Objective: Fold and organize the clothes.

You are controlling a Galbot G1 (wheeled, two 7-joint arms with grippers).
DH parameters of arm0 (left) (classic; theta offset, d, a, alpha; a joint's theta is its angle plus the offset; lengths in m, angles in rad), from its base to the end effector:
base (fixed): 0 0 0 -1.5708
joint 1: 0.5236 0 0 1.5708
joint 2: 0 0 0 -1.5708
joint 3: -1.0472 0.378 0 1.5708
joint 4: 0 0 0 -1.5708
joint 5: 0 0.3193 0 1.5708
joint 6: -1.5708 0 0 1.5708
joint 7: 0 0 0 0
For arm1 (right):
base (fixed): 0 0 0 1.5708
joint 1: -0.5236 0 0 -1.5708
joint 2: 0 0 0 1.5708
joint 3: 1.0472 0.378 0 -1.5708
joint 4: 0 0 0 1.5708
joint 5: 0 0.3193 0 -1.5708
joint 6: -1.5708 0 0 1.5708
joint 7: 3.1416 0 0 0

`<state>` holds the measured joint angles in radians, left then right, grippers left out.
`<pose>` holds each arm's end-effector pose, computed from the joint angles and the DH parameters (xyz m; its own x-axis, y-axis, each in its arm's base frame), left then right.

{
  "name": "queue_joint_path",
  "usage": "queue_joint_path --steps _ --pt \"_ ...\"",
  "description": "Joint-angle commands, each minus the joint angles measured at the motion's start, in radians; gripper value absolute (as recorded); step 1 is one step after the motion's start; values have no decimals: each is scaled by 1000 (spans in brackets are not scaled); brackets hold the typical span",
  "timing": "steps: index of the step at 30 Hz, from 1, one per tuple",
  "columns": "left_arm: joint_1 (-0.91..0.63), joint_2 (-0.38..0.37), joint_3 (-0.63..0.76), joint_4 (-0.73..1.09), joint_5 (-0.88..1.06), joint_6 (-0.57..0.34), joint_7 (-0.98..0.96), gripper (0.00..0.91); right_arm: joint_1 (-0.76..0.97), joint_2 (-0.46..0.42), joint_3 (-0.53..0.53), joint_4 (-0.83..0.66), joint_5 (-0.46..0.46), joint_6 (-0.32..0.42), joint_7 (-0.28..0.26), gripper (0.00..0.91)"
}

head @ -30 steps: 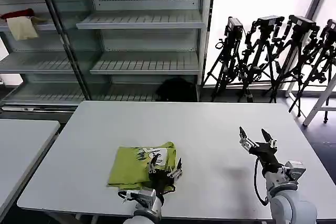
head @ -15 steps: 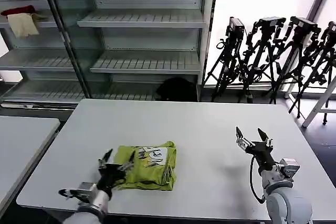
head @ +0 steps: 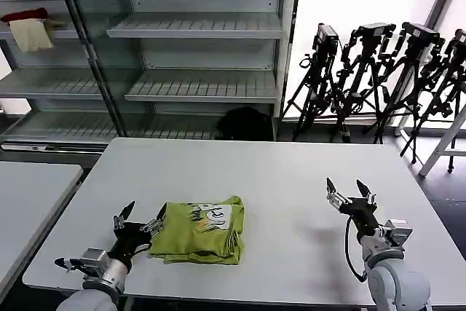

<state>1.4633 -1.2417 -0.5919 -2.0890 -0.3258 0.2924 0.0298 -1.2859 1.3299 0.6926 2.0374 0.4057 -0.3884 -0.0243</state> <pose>0.1715 0.0890 -0.2966 -0.9720 0.1308 0.1951 0.1331 0.9911 -0.0017 0.2220 -0.1025 -0.2765 -0.9912 -0.0318 0.1283 -0.0158 0.9922 0.1237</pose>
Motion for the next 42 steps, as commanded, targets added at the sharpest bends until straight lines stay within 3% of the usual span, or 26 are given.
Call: queue_joint_path --steps 1,5,9,11,13,23,33,39,42 --pt "-18 184 16 149 -143 -480 122 907 -4 -3 5 -15 0 11 -1 907" --pt "-16 210 -32 90 -265 -420 203 907 -8 -10 8 -41 0 23 -1 907" --pt "-42 272 -85 88 -117 -336 187 907 -5 -13 8 -71 3 33 -1 907" --pt "-16 293 -90 35 -272 -169 96 907 -3 -11 5 -81 3 38 -1 907" --pt "14 264 -87 32 -238 -98 69 907 0 -8 2 -90 3 42 -1 907" --pt "47 104 42 33 -152 45 -31 907 21 0 -3 -90 -3 33 2 907" --pt "35 42 96 44 -106 82 -59 867 21 1 -2 -91 -6 32 2 907" --pt "30 25 107 53 -89 92 -78 625 22 3 -3 -87 -8 32 3 907" --pt "32 23 107 55 -94 96 -78 383 21 3 -2 -85 -7 32 3 907"
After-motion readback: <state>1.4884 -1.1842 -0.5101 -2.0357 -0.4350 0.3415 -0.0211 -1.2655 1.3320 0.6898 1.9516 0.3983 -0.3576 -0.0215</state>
